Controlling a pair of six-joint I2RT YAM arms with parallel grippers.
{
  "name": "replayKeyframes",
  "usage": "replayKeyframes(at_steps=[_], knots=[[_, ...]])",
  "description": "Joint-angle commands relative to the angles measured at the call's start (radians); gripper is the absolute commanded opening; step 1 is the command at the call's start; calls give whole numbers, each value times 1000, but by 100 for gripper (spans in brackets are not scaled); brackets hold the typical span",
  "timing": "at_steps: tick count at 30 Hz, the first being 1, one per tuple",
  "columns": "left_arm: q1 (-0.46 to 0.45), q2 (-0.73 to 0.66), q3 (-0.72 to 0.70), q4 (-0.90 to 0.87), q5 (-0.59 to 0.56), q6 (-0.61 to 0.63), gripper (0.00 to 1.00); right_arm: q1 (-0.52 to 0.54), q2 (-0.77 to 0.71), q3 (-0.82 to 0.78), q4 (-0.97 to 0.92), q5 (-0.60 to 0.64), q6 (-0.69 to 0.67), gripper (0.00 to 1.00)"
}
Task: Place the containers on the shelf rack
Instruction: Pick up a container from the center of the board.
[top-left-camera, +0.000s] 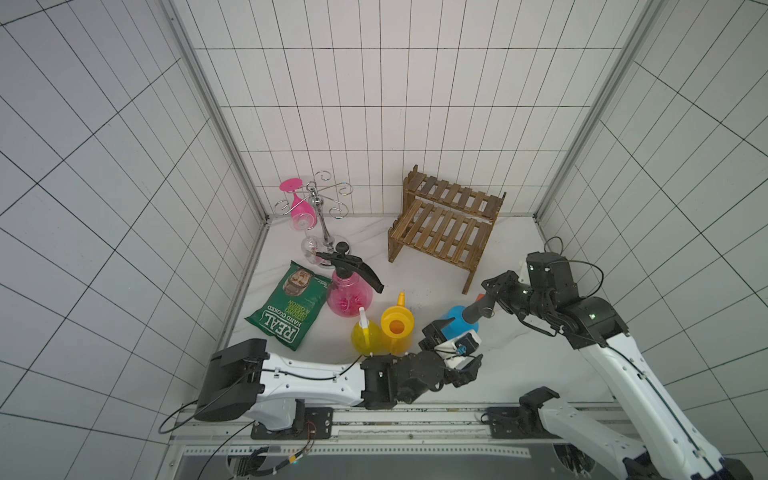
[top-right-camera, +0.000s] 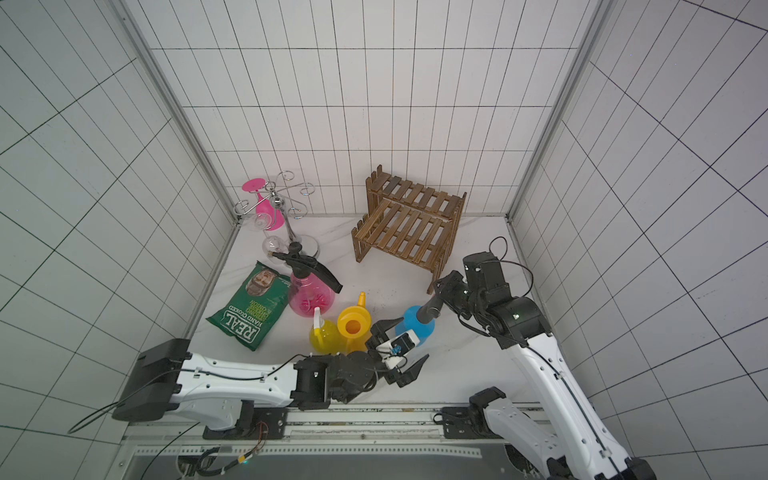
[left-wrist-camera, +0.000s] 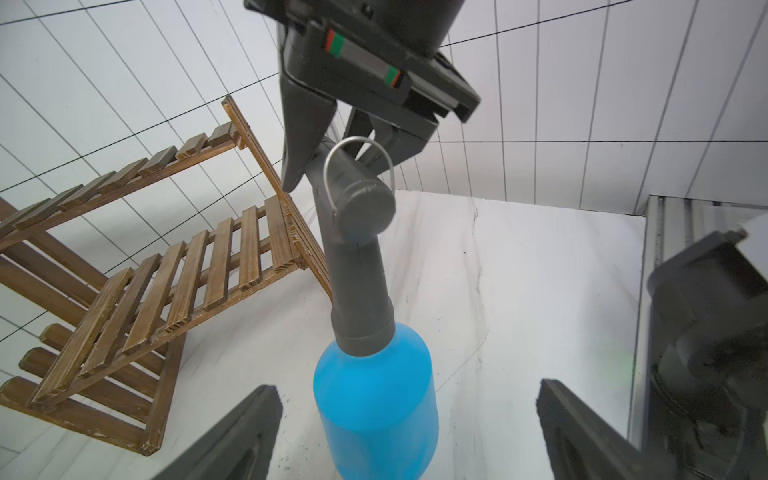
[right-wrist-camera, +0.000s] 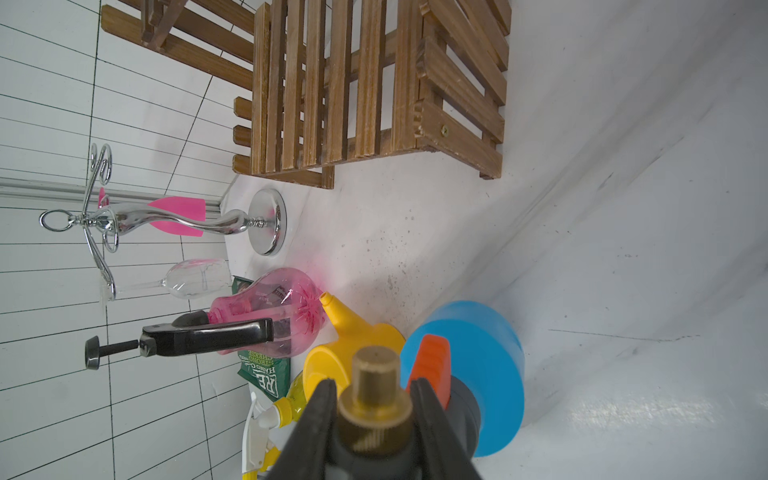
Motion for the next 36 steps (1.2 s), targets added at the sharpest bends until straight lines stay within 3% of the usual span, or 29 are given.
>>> replayKeyframes(at_steps=[1, 3, 8, 14, 19, 31, 36], knots=[[63, 28, 81, -26, -42, -88, 93, -9, 0, 13, 33, -30, 15, 0], [92, 48, 103, -48, -8, -118, 87, -10, 1, 16, 33, -35, 16, 0], [101, 102, 146, -42, 35, -107, 83, -11, 13, 26, 38, -57, 22, 0], [102, 170, 189, -42, 0, -76, 77, -11, 9, 26, 46, -59, 28, 0], [112, 205, 212, -40, -36, -56, 52, -10, 7, 21, 56, -72, 38, 0], [121, 240, 234, -40, 0, -32, 44, -10, 5, -2, 113, -120, 70, 3], [134, 246, 233, -39, 4, -34, 25, -9, 0, -5, 122, -136, 73, 6]])
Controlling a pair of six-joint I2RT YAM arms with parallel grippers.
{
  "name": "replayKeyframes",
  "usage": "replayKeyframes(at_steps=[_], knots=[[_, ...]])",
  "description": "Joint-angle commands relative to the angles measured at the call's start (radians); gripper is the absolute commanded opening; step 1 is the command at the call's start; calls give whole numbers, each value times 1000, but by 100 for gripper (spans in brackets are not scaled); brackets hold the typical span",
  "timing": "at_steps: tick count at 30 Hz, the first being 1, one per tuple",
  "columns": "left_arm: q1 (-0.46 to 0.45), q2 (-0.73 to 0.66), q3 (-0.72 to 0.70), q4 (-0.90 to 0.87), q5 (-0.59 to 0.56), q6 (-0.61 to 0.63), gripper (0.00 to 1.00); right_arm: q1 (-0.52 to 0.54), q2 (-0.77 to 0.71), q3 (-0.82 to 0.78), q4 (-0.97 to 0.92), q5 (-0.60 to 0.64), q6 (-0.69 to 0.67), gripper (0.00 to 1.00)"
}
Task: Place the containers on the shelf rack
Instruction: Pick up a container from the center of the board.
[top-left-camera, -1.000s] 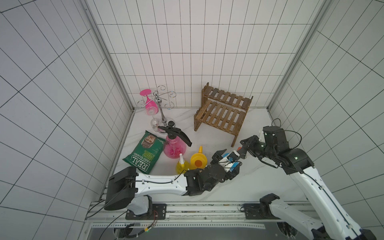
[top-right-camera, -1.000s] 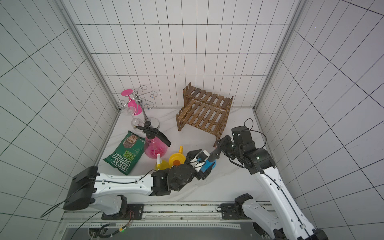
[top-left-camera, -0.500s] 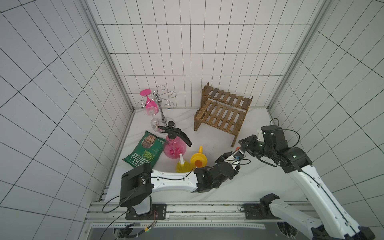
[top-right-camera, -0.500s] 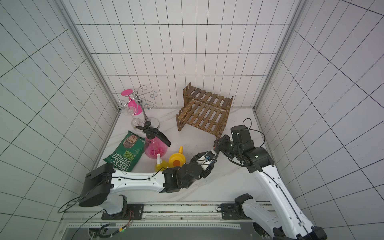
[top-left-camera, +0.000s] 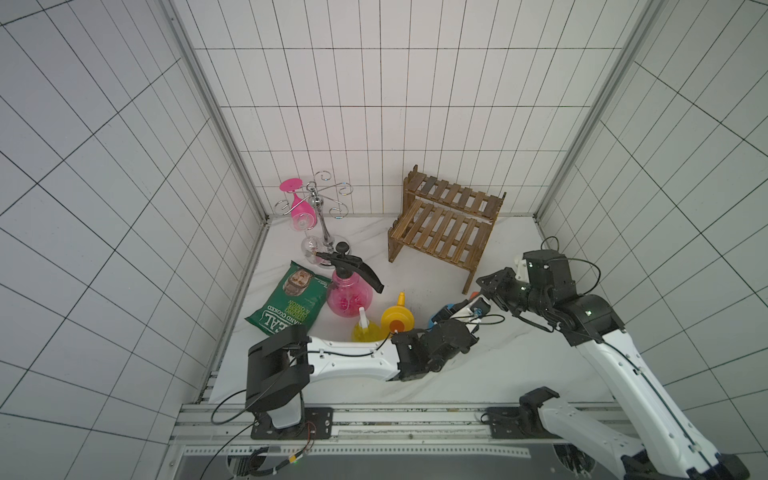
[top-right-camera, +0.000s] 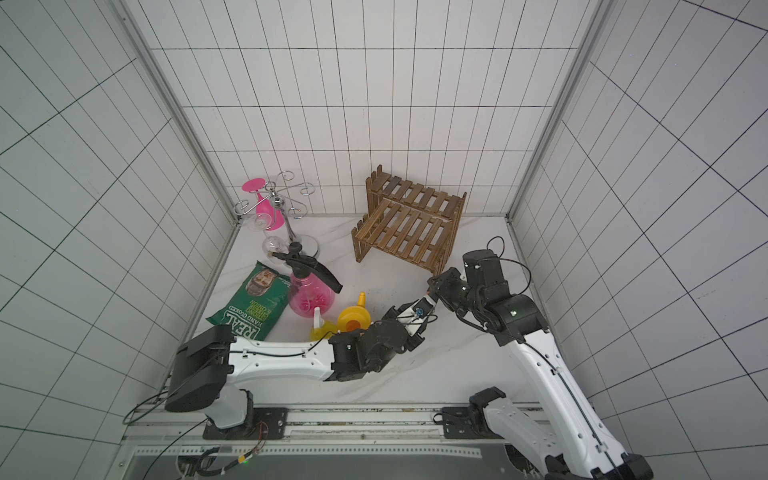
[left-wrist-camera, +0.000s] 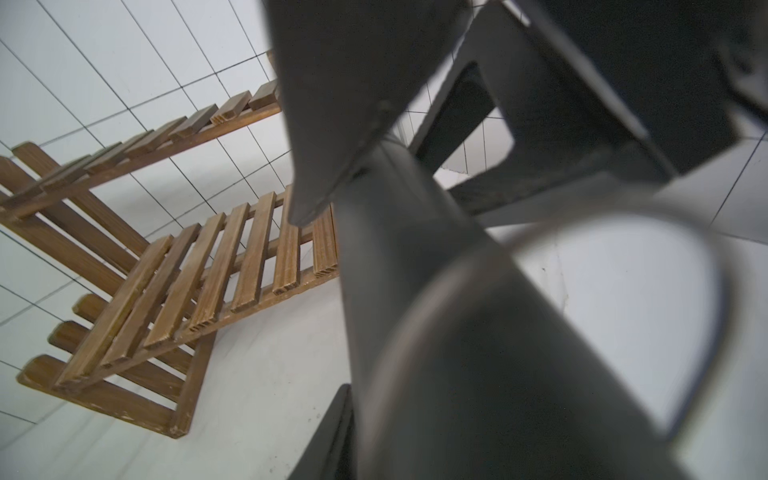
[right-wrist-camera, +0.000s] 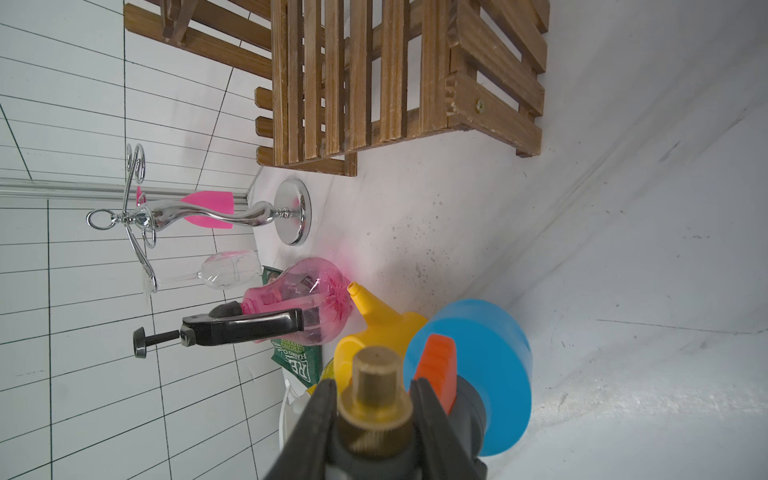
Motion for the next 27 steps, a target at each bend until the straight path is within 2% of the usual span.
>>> replayKeyframes(at_steps=[1, 3, 8, 11, 14, 17, 20, 24, 27], knots=[[11, 17, 18, 9, 28, 0, 24, -3, -19, -1, 68, -59, 12, 10], [13, 8, 13, 8, 36, -2, 17, -3, -22, -10, 77, -67, 12, 18], [12, -45, -11, 7, 57, -19, 0, -3, -33, -12, 88, -74, -5, 48], [21, -91, -33, 2, 79, -42, 0, -3, -46, -4, 89, -71, -39, 67], [36, -144, -59, -7, 119, -78, 0, -5, -64, 5, 87, -65, -80, 78], [55, -199, -85, -17, 149, -108, 0, -6, -91, 18, 82, -52, -133, 85], [78, -261, -112, -28, 184, -132, 0, -10, -126, 32, 83, -49, -190, 85], [131, -347, -139, -56, 264, -167, 0, -12, -210, 19, 113, 15, -389, 84], [199, -394, -135, -90, 338, -220, 0, -12, -325, -109, 249, 75, -532, 82]])
